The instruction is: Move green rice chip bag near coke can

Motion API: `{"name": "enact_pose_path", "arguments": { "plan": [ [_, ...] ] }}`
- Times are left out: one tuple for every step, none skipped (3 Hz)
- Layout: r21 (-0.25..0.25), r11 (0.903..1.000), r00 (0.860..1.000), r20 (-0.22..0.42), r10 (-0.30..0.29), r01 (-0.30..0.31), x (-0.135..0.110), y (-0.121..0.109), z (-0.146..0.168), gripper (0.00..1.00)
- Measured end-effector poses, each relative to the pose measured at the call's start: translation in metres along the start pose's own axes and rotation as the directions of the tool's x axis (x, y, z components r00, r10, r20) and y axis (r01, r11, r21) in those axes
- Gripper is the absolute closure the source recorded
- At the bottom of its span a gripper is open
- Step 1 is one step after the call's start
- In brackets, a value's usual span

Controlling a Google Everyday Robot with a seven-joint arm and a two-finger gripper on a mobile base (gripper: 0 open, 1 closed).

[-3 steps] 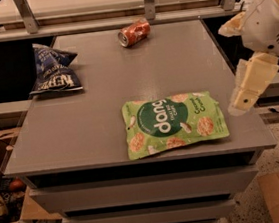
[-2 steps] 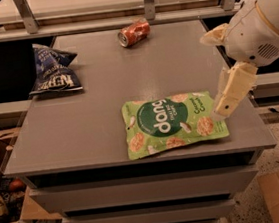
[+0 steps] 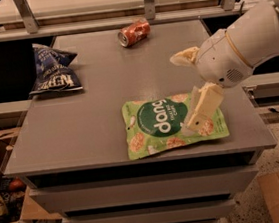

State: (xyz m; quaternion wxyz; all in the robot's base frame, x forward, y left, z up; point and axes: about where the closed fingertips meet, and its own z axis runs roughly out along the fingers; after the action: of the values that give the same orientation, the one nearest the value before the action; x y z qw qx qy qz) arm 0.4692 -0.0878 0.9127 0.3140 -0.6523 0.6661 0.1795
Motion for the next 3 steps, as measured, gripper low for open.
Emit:
{"name": "enact_pose_path", "arguments": {
  "plan": [
    [-0.042,0.9991,0.998,0.063,0.003,-0.001,-0.003,0.006,0.023,0.0],
    [-0.079,0.9969,0.995,0.1,0.01,-0.002,-0.003,0.009,0.042,0.0],
    [-0.103,0.9947,0.994,0.108,0.02,-0.009,0.002,0.01,0.057,0.0]
  ]
}}
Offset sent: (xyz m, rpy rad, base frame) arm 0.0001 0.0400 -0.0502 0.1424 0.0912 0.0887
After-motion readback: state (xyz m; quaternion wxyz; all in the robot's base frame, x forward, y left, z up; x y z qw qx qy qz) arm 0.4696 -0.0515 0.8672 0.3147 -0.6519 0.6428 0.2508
